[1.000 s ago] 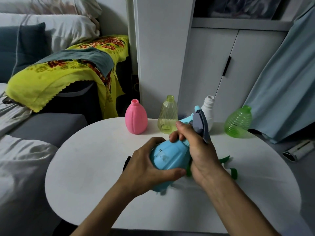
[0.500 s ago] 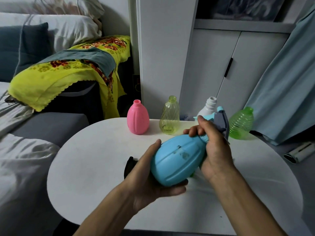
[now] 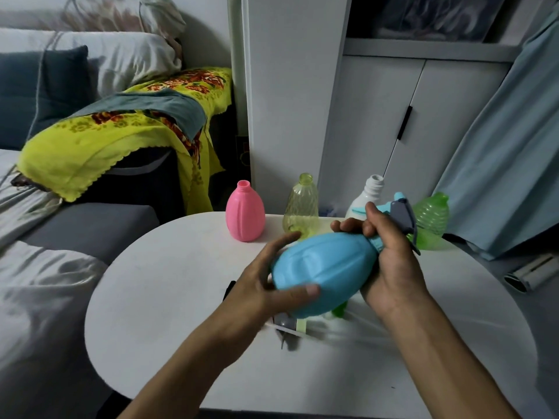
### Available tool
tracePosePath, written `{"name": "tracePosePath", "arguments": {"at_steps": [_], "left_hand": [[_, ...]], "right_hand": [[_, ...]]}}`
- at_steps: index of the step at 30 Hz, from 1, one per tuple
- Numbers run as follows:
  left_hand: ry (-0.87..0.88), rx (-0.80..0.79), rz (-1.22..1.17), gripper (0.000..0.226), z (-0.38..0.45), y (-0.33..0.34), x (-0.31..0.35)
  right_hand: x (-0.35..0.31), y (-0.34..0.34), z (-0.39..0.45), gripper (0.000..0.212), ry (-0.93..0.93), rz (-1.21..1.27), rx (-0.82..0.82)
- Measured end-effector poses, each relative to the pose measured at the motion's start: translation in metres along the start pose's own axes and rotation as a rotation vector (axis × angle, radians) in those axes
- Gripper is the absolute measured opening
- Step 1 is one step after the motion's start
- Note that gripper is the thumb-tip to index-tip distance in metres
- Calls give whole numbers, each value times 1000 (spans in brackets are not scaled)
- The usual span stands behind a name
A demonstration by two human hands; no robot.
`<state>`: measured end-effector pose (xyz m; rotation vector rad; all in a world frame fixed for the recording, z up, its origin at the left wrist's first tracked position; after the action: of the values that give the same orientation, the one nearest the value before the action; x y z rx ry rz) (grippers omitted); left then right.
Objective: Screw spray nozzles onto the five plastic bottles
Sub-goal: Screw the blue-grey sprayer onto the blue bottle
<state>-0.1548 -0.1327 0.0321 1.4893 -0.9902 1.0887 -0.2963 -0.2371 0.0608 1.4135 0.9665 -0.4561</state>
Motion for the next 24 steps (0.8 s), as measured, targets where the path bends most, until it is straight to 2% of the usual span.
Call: {"name": "tracePosePath", "arguments": {"at_steps": [2,3,6,7,8,10,12,13,16,17,18,21,24], "left_hand": [[-39,-55,-18,73,-2,3,-1],[37,-17,97,73,-3,3,0],[430,258,666,76,-6,3,10],[516,297,766,78,-8,6,10],[485,267,723,81,-7,7,8],[280,121,471,82,-2,4,6],[159,51,327,73,3,-3,5],[184,83,358,70,2,-5,8],[446,287,786,79,-10,5,17],[503,314,849,82,-12,9,16],[490,306,847,84,-12,10,15],[284,165,650,86,-1,0,11],[342,194,774,88,-4,-1,14]], "right_hand": [[3,2,-1,39,-1,-28,-11],[5,3,-2,39,-7,-53,3],[8,4,-1,41,-14,-35,66],[8,4,-1,41,-10,-7,67],[7,4,-1,40,-9,2,58],[7,4,-3,39,-8,-38,16],[8,6,-4,39,-16,-76,-25],[9,7,-4,39,-20,-84,-26],[9,6,-3,39,-9,-57,10],[7,5,-3,39,-16,-44,12],[6,5,-3,39,-27,-37,2],[6,10,-6,38,-52,-72,-74],[10,10,-8,40,-59,-110,-17]]}}
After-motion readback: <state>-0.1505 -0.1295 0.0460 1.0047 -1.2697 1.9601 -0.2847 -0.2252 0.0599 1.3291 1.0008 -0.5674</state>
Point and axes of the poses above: each hand's wrist, its own z-axis towards the middle knuckle, its own y-axis out of the palm, x = y × z, the point moved 5 cm from there along z, towards the middle knuckle, and after that the axes turned 5 degrees about x, right-handed, at the moved point
